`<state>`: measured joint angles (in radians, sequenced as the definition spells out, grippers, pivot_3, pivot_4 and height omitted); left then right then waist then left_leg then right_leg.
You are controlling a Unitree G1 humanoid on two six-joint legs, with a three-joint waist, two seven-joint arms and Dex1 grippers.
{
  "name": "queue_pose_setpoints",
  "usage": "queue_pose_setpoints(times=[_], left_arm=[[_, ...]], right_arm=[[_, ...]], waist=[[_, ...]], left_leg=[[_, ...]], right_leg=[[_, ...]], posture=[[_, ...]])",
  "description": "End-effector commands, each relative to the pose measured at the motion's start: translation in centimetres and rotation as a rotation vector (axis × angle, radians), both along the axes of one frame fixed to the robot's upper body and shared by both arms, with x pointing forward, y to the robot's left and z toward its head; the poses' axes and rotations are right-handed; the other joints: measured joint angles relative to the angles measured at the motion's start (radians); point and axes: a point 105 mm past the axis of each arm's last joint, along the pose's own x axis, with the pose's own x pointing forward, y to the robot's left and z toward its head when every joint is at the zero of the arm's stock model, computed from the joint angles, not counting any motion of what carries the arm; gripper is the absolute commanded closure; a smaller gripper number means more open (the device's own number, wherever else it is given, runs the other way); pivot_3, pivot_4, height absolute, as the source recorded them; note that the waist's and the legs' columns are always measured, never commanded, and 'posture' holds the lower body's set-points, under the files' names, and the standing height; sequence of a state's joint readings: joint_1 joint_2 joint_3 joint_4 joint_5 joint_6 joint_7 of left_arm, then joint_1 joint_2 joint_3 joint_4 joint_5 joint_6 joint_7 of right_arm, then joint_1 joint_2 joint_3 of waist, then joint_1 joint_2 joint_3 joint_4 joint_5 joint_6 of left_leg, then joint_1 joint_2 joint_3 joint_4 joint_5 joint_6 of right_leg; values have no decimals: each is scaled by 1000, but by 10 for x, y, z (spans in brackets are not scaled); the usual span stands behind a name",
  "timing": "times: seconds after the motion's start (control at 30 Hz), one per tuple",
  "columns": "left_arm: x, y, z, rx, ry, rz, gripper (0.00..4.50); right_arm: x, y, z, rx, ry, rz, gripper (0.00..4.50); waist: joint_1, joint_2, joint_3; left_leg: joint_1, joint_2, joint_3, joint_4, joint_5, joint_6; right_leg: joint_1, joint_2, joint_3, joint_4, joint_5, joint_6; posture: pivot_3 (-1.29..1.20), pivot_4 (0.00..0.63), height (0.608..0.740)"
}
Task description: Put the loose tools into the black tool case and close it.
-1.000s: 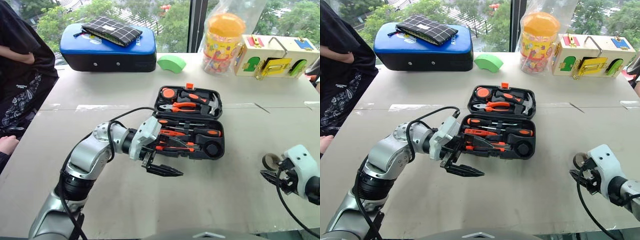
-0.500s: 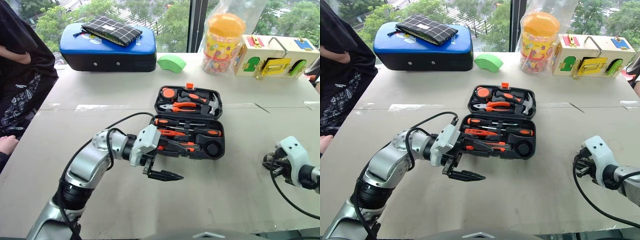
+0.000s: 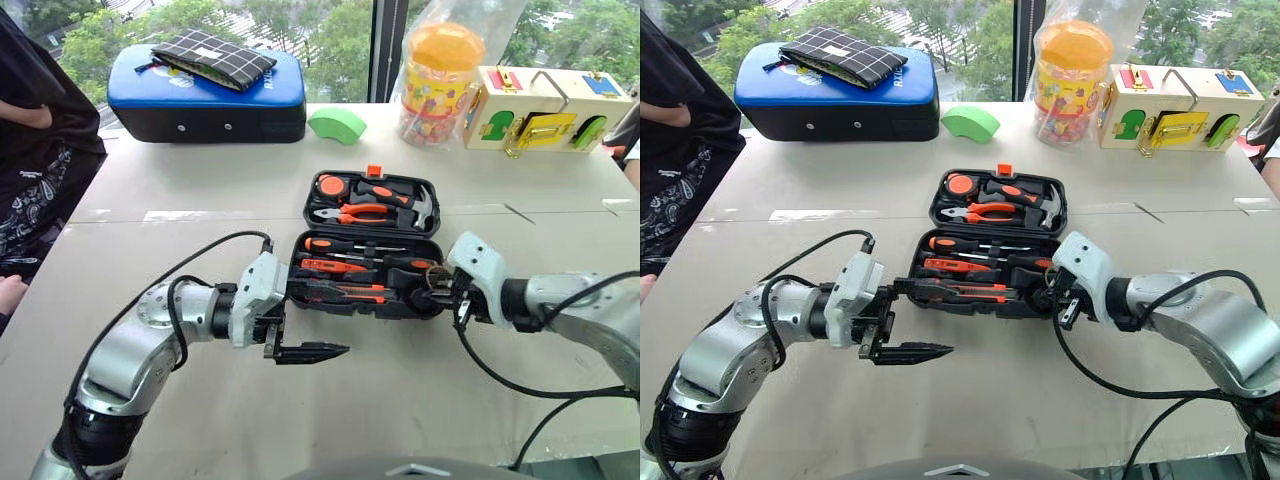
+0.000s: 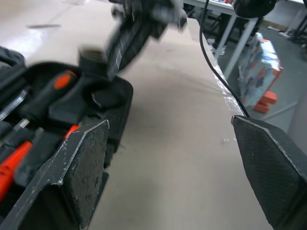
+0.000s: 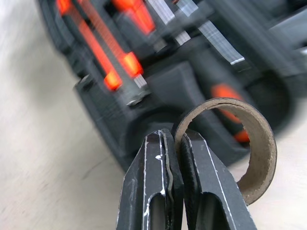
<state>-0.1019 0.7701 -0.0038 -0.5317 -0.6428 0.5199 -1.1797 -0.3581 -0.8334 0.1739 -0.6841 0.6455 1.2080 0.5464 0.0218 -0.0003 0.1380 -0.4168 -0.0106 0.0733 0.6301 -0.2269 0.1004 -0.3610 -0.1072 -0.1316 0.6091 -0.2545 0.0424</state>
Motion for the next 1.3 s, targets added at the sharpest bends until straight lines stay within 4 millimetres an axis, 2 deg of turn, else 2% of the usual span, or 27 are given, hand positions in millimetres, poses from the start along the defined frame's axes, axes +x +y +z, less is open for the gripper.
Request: queue_pose_setpoints(times=[0.03,0.2,0.53,0.63,0.7,0.8,0.87,1.0,1.07,1.13,1.23,1.27,1.3], left_arm=[[-5,-2,10,-10,-26,17,328],[-4,-3,9,-23,-22,80,328],[-7,11,0,-5,-9,140,328],[-4,16,-4,0,-8,155,328],[-3,18,-6,0,-7,162,328],[0,25,-10,-7,5,191,328],[5,30,-12,-23,19,223,328],[26,42,-11,-85,52,358,328],[51,49,-7,-131,61,515,328],[72,56,-4,-160,74,638,328],[118,68,-4,-154,169,889,328],[132,66,0,-175,201,927,328],[145,63,2,-168,208,955,328]], right_arm=[[-2,12,10,10,0,81,4374],[-4,19,0,-21,51,147,4374],[7,12,-17,-55,101,135,4374],[4,13,-19,-43,126,161,3702],[2,16,-15,-17,132,185,2874],[-4,21,4,75,144,224,1573],[-8,22,13,118,149,240,1573],[-4,20,33,214,96,215,1573],[13,15,45,253,-26,121,1573],[27,11,55,336,-67,24,1573],[58,-1,68,405,-112,-156,1573],[70,-9,69,427,-112,-229,1573],[83,-17,68,399,-143,-296,1303]], waist=[[-5,0,0],[-6,0,0],[-6,0,0],[-6,0,0],[-5,0,-1],[-6,0,-1],[-7,1,0],[-4,1,0],[-2,0,0],[-1,-1,0],[2,-1,0],[3,-2,1],[4,-3,1]], left_leg=[[0,0,0,0,0,0],[1,0,0,0,0,0],[1,0,0,0,0,-1],[1,0,0,0,0,-1],[1,0,0,0,0,-1],[1,0,0,-1,0,-1],[1,1,0,-1,0,-1],[1,1,0,-1,0,-1],[1,1,0,0,0,-1],[1,1,0,0,0,-1],[1,0,0,1,0,-1],[1,0,0,2,1,-1],[0,0,0,3,1,-2]], right_leg=[[0,0,0,0,0,0],[0,1,0,1,0,0],[0,1,-1,1,0,0],[0,1,-1,1,0,0],[0,1,-1,1,0,0],[0,1,-1,1,0,0],[0,1,-1,1,0,0],[0,0,-1,1,0,0],[0,0,-1,1,0,1],[0,0,-1,1,1,1],[0,0,-1,2,4,6],[1,1,-1,3,4,6],[0,1,-1,5,4,7]], posture=[[0,150,740],[0,150,740],[0,150,740],[0,150,740],[0,150,740],[0,150,740],[0,150,740],[0,150,740],[0,150,740],[0,150,740],[0,150,740],[0,150,740],[0,150,740]])
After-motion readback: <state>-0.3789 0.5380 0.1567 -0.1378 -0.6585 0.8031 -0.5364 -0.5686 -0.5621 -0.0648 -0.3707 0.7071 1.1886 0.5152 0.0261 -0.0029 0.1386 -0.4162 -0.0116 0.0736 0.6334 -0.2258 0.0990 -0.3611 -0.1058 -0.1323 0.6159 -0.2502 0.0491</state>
